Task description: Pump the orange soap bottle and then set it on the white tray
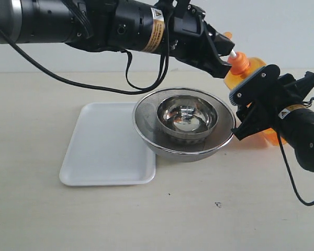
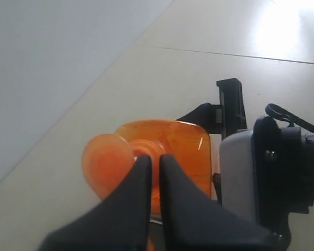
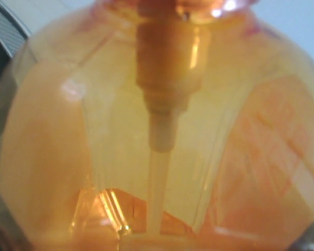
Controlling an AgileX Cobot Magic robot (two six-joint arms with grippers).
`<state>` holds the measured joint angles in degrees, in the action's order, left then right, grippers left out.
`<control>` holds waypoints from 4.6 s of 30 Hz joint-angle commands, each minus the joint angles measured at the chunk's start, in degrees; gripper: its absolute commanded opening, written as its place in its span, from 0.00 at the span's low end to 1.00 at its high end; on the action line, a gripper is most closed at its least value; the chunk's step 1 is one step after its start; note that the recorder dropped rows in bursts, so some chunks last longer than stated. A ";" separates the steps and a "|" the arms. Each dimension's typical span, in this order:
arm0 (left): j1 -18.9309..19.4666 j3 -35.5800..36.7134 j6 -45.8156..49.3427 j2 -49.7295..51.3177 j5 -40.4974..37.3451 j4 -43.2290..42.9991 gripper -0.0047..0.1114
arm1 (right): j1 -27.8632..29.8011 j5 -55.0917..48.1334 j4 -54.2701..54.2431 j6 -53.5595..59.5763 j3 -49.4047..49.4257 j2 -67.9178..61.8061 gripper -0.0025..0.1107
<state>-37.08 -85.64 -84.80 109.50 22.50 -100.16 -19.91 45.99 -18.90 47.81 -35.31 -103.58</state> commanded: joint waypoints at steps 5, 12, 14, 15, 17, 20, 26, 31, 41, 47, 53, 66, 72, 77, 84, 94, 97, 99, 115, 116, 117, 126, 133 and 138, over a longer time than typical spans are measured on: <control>0.41 0.22 -0.42 0.33 -1.67 0.21 0.08 | -0.03 -4.11 -1.21 -1.00 0.55 -0.30 0.03; 1.51 1.82 -0.42 0.33 -1.61 0.21 0.08 | -0.03 -4.10 -1.21 -1.23 0.55 -0.30 0.03; 1.51 2.26 -0.42 0.33 -1.61 0.21 0.08 | -0.03 -4.10 -1.21 -1.23 0.55 -0.30 0.03; 1.51 2.47 -0.42 0.33 -1.61 0.21 0.08 | -0.03 -4.10 -1.21 -1.23 0.55 -0.30 0.03; 1.51 2.55 -0.42 0.33 -1.61 0.21 0.08 | -0.03 -3.98 -1.21 -1.21 0.55 -0.30 0.03; 1.60 2.58 -0.42 0.33 -1.75 0.21 0.08 | -0.03 -3.98 -1.21 -1.21 0.55 -0.30 0.03; 1.87 2.58 -0.42 0.33 -1.76 0.21 0.08 | -0.03 -3.98 -1.21 -1.21 0.55 -0.30 0.03; 2.34 2.58 -0.42 0.33 -1.76 0.21 0.08 | -0.03 -3.98 -1.21 -1.21 0.55 -0.30 0.03; 2.73 2.58 -0.42 0.33 -1.83 0.21 0.08 | -0.03 -4.15 -1.32 -1.21 0.55 -0.30 0.03; 2.60 2.58 -0.90 -0.53 6.23 0.21 0.08 | -0.03 -4.15 -1.32 -1.37 0.55 -0.30 0.03; 2.35 1.90 -0.90 -3.46 7.24 0.21 0.08 | -0.03 -4.15 -1.32 -1.37 0.55 -0.30 0.03; 2.35 -2.69 2.83 -3.72 -4.81 0.21 0.08 | -0.03 -4.15 -1.32 -1.49 0.33 -0.30 0.03; 2.35 -4.51 2.14 -1.19 -3.30 0.21 0.08 | -0.03 -3.94 -1.32 -2.25 0.34 -0.30 0.03; 2.35 -4.65 2.14 -0.19 -1.18 0.21 0.08 | -0.03 -3.94 -1.32 -2.51 0.34 -0.30 0.03; 1.62 -5.16 2.14 1.56 0.39 0.21 0.08 | -0.03 -4.34 -1.32 -2.95 -0.33 -0.30 0.03; 0.38 -7.13 2.14 2.25 0.04 0.21 0.08 | -0.03 -3.80 -1.32 -3.26 -0.32 -0.30 0.03; 0.38 -7.13 2.14 2.25 -1.04 0.21 0.08 | -0.03 -3.80 -1.21 -3.53 -0.32 -0.30 0.03; 0.38 -7.13 2.14 2.25 -1.75 0.21 0.08 | -0.03 -3.80 -1.21 -3.65 -0.32 -0.30 0.03; 0.38 -7.13 2.14 3.89 -1.53 0.21 0.08 | -0.03 -3.80 -1.21 -4.03 -0.32 -0.30 0.03; 0.38 -7.13 2.14 3.89 -1.53 0.21 0.08 | -0.03 -3.80 -1.21 -4.03 -0.32 -0.30 0.03; 0.38 -7.13 2.14 3.89 -1.53 0.21 0.08 | -0.03 -3.80 -1.21 -4.03 -0.32 -0.30 0.03; 0.38 -7.13 2.14 3.89 -1.30 0.21 0.08 | -0.03 -3.80 -1.21 -4.03 -0.32 -0.30 0.03; 0.38 -7.13 2.14 5.33 -0.67 0.21 0.08 | -0.03 -3.80 -1.21 -4.03 -0.32 -0.30 0.03; 0.38 -7.13 1.70 6.28 0.67 0.21 0.08 | -0.03 -3.80 -1.21 -4.03 -0.32 -0.30 0.03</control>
<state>-36.54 -93.15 -82.52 114.12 21.44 -99.12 -19.91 45.85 -20.17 44.86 -35.92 -103.58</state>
